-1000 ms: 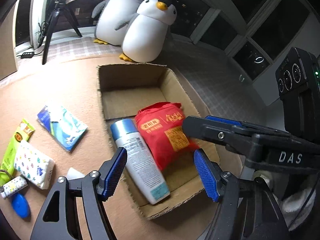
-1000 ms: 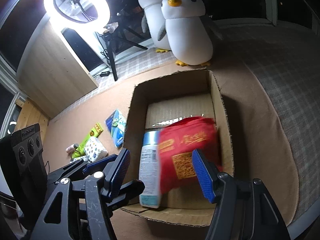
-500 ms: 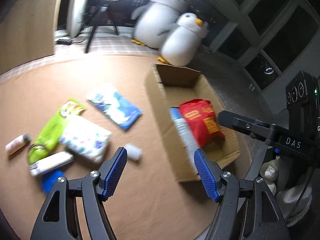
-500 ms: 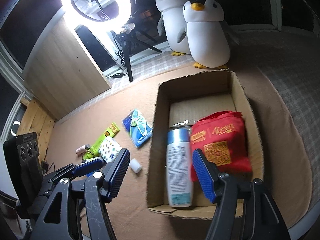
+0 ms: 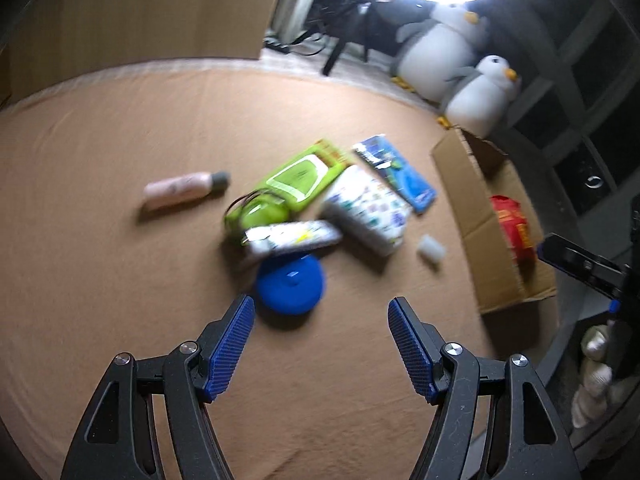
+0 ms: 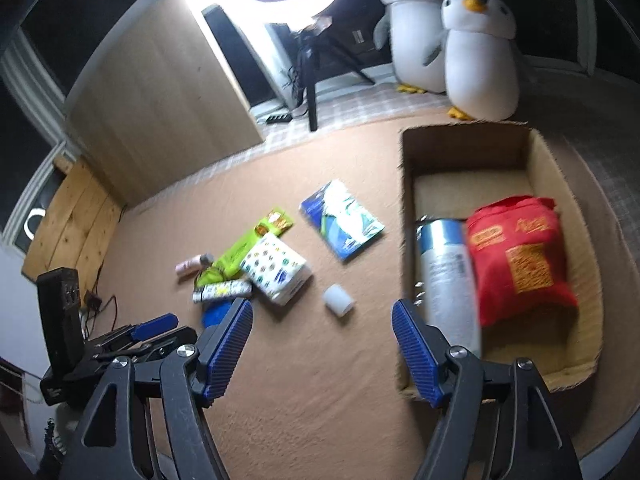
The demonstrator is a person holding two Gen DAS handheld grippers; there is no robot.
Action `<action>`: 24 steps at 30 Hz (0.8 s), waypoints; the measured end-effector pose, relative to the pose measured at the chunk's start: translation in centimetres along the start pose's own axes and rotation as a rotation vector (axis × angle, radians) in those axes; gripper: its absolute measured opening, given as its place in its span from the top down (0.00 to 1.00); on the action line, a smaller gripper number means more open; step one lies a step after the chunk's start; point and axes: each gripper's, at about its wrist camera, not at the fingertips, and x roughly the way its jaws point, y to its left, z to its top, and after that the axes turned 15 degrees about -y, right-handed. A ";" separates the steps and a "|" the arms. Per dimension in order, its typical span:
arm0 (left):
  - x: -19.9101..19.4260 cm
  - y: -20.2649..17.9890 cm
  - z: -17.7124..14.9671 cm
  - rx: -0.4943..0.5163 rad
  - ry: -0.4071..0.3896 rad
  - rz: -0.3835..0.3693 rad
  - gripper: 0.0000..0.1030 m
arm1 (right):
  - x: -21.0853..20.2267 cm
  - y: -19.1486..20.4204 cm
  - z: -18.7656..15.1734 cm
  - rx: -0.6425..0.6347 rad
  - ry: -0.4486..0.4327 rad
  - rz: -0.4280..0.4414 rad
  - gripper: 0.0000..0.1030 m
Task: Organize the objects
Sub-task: 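Move the left tool back toward the blue round tape measure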
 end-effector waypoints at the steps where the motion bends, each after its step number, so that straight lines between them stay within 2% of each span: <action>1: 0.1 0.3 -0.3 -0.007 0.001 0.009 0.29 | 0.1 0.3 -0.3 -0.011 0.004 -0.007 0.33; 5: 1.0 0.4 -1.3 -0.014 -0.004 0.037 0.29 | -0.1 1.4 -1.4 -0.058 0.005 -0.044 0.33; 12: 2.7 -0.1 -1.9 -0.013 -0.012 0.075 0.29 | 0.0 1.5 -2.6 -0.041 0.038 -0.038 0.33; 24: 4.8 -0.9 -1.7 0.026 -0.005 0.134 0.34 | -1.0 0.1 -3.1 -0.004 0.031 -0.073 0.33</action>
